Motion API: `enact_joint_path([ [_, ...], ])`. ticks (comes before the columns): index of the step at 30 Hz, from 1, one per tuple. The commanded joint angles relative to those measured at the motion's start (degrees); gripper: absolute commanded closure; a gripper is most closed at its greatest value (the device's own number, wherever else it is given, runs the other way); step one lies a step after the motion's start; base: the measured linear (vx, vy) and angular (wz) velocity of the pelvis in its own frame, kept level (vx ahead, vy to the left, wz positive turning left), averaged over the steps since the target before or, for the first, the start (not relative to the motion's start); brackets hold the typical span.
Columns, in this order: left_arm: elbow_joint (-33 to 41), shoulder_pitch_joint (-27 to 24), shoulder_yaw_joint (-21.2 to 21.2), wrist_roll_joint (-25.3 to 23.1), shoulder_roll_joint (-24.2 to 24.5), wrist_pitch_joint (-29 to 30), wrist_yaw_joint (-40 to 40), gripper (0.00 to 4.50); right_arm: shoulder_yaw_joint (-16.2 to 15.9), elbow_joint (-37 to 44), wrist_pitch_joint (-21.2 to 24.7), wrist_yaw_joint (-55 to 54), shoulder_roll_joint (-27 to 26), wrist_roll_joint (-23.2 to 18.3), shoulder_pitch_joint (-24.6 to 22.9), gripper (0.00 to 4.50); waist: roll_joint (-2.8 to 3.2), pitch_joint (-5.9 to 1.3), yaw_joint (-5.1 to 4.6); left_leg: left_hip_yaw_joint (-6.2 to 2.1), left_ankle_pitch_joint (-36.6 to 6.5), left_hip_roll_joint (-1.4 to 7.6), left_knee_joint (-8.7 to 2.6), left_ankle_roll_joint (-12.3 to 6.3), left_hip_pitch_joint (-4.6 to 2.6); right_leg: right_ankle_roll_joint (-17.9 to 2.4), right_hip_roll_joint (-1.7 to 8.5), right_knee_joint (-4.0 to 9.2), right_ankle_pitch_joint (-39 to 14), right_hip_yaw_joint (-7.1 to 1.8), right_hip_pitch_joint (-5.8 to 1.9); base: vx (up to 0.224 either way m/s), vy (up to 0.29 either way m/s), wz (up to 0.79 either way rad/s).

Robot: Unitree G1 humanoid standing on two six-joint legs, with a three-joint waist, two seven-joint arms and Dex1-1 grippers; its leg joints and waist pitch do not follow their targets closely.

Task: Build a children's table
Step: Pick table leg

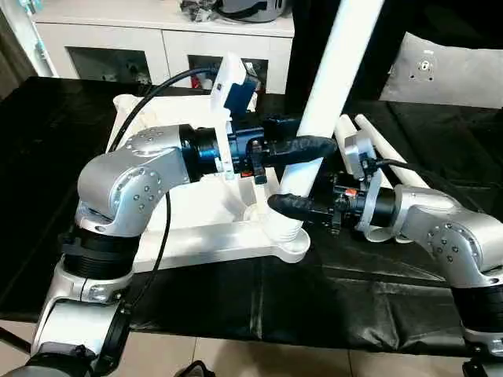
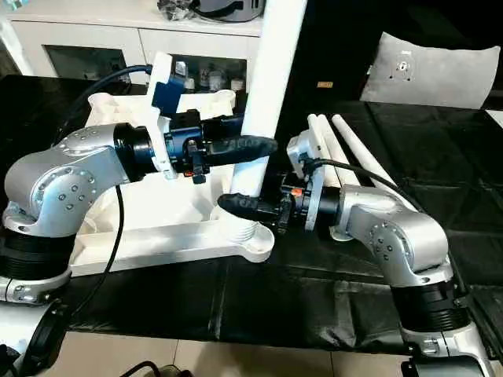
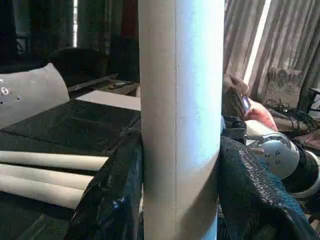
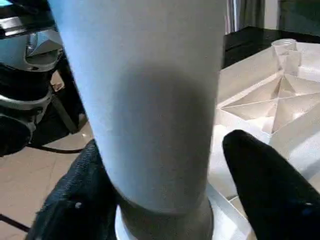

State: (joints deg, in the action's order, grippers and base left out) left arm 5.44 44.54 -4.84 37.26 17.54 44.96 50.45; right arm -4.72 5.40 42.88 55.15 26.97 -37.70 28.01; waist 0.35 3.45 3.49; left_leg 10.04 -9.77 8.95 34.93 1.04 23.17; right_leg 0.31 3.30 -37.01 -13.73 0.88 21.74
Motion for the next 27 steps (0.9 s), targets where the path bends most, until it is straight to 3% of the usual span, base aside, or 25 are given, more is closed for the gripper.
enact_joint_path([
  [1,1.6,1.3,-0.5,0.3,-0.3,-0.7,1.0,2.66,-0.2,-1.1,-0.1,0.0,-0.2,0.7,1.1,1.56,-0.68,-4.09,0.09,-0.98,-4.7,3.45,-3.32,-2.03,-1.67,-14.9,4.14,4.28,0.1,-1.89,-2.46,0.0,0.0,0.0],
  [12,2.4,1.3,-1.2,0.9,-0.3,-0.4,1.6,2.66,-0.7,-1.8,-0.1,0.1,-0.9,1.0,1.2,2.43,-0.65,-4.16,0.14,-1.0,-4.3,3.43,-3.26,-2.19,-1.63,-15.2,4.12,4.12,1.1,-1.84,-2.55,0.0,0.0,0.0],
  [17,3.3,1.2,-1.6,1.3,-0.1,-0.3,2.3,2.66,-0.8,-2.0,-0.3,0.4,-1.0,1.1,1.1,2.52,-0.6,-4.16,0.19,-1.0,-4.5,3.44,-3.27,-2.0,-1.65,-15.2,4.13,4.11,1.0,-1.86,-2.55,0.0,0.0,0.0],
  [22,4.4,0.7,-2.1,2.0,-0.1,0.6,2.4,2.66,-0.8,-2.0,-0.8,-0.4,-1.6,1.6,0.6,2.54,-0.15,-4.2,0.16,-1.11,-4.9,3.49,-3.3,-1.57,-1.71,-15.3,4.13,4.05,1.1,-1.83,-2.54,0.0,0.0,0.0],
  [24,4.9,0.4,-1.7,2.9,-0.9,0.8,2.1,2.1,-0.7,-1.8,-0.9,-0.7,-1.7,1.6,0.2,2.54,-0.12,-4.21,0.09,-1.07,-4.9,3.42,-3.28,-1.54,-1.72,-15.4,4.03,4.09,1.8,-1.84,-2.55,0.0,0.0,0.0],
  [27,4.7,0.1,-1.4,3.5,-2.1,1.2,0.8,1.9,-0.6,-1.6,-0.9,-0.9,-1.8,1.6,-0.3,2.54,0.18,-4.2,0.21,-1.09,-5.3,3.45,-3.28,-1.31,-1.76,-15.8,4.07,4.08,2.1,-1.84,-2.55,0.0,0.0,0.0],
])
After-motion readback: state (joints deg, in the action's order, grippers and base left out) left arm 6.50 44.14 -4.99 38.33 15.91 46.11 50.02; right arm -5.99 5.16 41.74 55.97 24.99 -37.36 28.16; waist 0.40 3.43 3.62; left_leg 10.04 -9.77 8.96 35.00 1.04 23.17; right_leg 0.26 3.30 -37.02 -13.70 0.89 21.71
